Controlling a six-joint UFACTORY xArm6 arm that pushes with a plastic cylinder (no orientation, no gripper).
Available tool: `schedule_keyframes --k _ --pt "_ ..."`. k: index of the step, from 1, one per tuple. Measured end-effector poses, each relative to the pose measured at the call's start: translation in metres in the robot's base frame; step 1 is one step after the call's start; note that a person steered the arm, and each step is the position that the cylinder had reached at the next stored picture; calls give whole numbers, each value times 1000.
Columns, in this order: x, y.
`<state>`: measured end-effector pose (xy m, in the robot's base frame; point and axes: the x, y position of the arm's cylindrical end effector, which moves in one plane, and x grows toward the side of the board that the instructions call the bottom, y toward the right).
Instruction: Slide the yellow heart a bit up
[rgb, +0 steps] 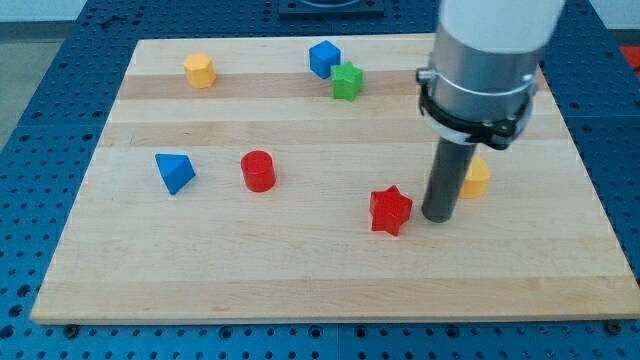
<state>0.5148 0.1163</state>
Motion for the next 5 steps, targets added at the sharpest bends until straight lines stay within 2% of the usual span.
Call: schedule_keyframes --k 1,2,3,5 --pt "0 9" --pt "0 54" --pt "-9 48" --pt "-35 -15"
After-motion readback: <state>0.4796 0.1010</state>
